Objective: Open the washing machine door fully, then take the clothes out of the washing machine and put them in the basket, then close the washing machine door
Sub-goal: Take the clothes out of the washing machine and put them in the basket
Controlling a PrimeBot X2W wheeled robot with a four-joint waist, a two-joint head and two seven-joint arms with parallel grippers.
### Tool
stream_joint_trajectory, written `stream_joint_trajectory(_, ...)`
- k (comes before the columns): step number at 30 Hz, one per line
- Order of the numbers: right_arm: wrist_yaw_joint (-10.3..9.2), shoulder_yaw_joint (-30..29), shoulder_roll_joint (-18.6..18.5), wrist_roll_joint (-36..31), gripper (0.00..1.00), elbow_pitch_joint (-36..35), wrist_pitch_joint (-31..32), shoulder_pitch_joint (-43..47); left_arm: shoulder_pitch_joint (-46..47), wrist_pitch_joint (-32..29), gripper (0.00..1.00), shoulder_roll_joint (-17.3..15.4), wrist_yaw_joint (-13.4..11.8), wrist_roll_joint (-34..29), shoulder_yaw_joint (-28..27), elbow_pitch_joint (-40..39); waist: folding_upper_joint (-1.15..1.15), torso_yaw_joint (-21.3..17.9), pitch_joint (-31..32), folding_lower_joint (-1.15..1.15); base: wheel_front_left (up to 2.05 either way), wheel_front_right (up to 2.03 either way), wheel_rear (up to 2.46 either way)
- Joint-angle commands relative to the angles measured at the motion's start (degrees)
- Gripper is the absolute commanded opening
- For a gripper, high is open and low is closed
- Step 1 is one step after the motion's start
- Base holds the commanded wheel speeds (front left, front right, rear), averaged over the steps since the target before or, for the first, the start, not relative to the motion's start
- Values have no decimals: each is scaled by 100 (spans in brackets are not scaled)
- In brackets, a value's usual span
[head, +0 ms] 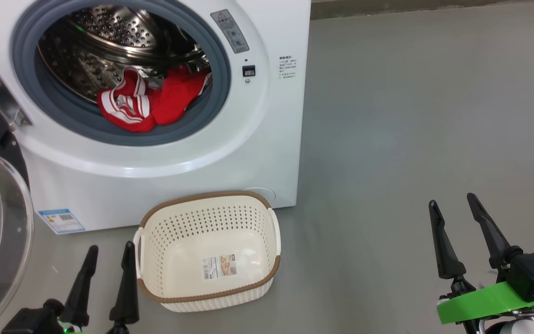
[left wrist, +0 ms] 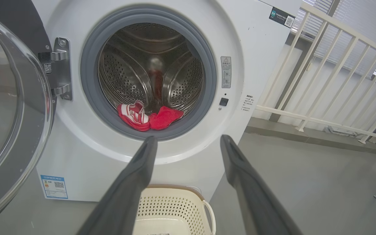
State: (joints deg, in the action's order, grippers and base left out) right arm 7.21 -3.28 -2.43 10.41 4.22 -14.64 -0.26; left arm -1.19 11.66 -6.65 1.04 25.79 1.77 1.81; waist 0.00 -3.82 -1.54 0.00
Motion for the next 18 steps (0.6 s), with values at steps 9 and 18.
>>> stream_joint_trajectory(9, 28, 107, -44, 0, 100, -160, -36, -128, 231, 39, 100, -122, -64, 2, -189, -196, 0, 35, -80, 0, 174, -174, 0)
stream_joint_trajectory(18, 28, 112, -44, 48, 100, -154, -36, -150, 264, 89, 100, -153, -66, -37, -141, -272, 0, 61, -141, 0, 118, -118, 0)
